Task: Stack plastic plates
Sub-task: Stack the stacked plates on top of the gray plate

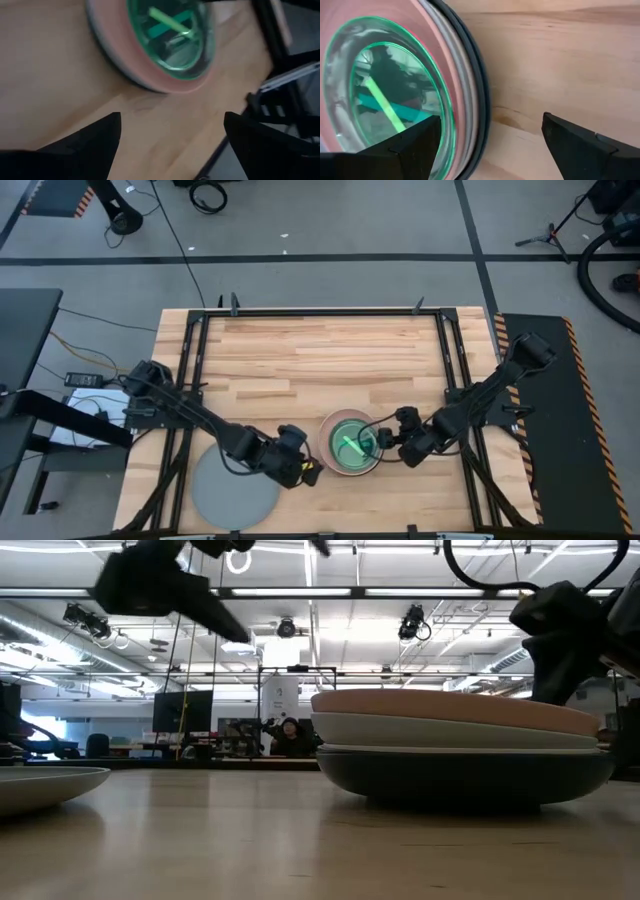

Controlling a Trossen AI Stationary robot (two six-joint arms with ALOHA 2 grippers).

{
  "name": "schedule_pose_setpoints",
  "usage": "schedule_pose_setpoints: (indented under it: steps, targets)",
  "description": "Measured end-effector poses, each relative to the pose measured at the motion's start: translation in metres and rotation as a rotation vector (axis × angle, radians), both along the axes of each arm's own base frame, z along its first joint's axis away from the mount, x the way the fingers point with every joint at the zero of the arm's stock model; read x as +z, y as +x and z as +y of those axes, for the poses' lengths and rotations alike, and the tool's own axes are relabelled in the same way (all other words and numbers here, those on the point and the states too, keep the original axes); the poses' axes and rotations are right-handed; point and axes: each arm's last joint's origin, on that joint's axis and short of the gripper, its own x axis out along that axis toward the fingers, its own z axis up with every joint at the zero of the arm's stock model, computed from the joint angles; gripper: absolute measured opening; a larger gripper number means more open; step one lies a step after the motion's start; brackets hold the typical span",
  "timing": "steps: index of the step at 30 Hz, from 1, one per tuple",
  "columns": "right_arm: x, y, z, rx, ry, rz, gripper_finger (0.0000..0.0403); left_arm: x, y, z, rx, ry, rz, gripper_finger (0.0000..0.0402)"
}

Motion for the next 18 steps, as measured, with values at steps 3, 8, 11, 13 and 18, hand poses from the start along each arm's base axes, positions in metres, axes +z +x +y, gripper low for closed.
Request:
schedule_pose_setpoints:
  steps: [3, 8, 11, 13, 18]
  targets:
    - [0.002, 0.0, -0.001, -0.001, 0.002, -0.007, 0.0347, -0.004, -0.008, 0.0, 0.041, 0.028, 0.059, 0.0357]
    - [0.004, 0.001, -0.003, 0.009, -0.009, -0.01, 0.0347, -0.008, -0.021, -0.002, 0.089, 0.07, 0.132, 0.0357]
    - [0.005, 0.003, -0.006, 0.012, -0.014, -0.019, 0.0347, -0.009, -0.026, -0.006, 0.102, 0.082, 0.136, 0.0357]
    - [0.006, 0.005, -0.011, 0.012, -0.028, -0.017, 0.0347, -0.008, -0.027, -0.009, 0.113, 0.075, 0.123, 0.0356]
    - [0.009, 0.021, -0.03, 0.077, -0.082, -0.033, 0.0347, -0.029, -0.022, -0.01, 0.106, -0.025, -0.02, 0.0356]
